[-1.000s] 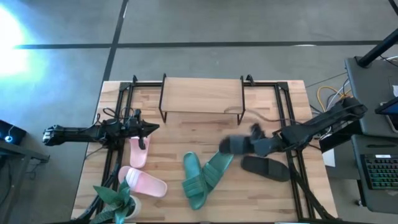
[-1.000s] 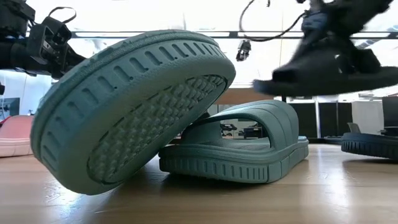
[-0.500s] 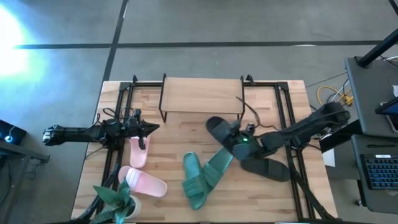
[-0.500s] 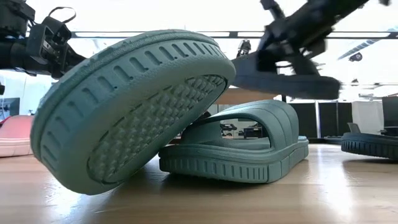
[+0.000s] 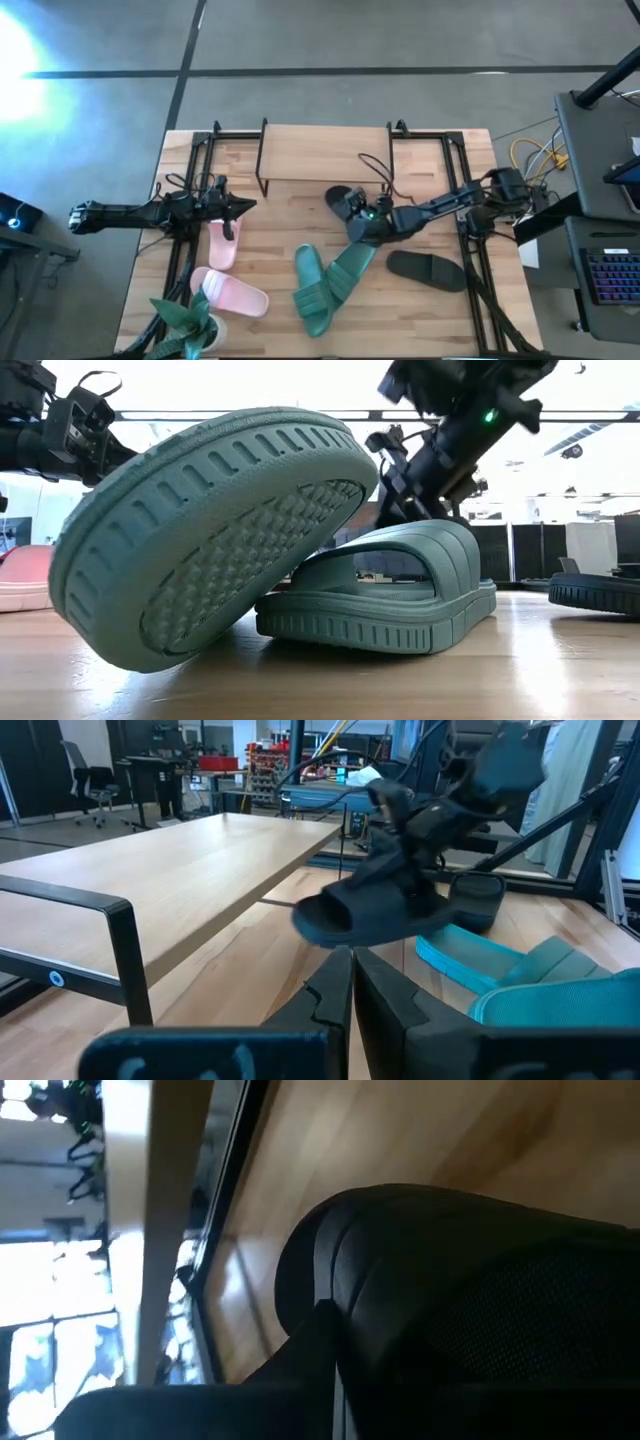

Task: Pick and place slides into the shelf
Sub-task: Put the top black slides under the shelf

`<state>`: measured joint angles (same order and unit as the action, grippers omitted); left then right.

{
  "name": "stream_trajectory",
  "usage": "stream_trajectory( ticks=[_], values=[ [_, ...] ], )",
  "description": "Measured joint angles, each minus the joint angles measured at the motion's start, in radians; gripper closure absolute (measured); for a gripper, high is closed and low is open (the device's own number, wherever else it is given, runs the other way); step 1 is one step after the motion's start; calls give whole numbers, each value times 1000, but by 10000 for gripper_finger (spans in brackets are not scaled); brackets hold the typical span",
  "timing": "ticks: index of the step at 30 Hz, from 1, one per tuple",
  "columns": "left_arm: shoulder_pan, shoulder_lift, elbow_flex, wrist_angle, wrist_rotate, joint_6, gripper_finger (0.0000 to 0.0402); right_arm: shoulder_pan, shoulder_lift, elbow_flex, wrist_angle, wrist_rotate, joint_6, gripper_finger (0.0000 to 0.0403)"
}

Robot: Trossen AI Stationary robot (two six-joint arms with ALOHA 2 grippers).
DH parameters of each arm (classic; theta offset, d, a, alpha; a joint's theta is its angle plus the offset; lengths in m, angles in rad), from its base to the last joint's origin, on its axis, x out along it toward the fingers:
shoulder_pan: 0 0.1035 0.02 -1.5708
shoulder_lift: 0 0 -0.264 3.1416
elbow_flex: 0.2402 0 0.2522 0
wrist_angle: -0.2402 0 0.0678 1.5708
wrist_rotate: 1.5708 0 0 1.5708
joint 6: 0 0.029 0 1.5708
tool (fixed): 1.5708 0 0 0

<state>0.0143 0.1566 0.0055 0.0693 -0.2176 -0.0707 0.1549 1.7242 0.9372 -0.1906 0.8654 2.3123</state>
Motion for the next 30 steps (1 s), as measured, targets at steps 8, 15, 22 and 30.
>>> stream_trajectory(
  ticks=[8,15,22,30],
  values=[
    [0,0,0,0,0,0,402,-33,-9,8,-194,-3,-23,335],
    [0,0,0,1,0,0,402,-37,-11,7,-202,-37,-168,290],
    [0,0,0,0,0,0,402,-43,-19,7,-228,-249,-277,246],
    [0,0,0,1,0,0,402,0,-99,22,-232,-316,-684,232]
  ],
)
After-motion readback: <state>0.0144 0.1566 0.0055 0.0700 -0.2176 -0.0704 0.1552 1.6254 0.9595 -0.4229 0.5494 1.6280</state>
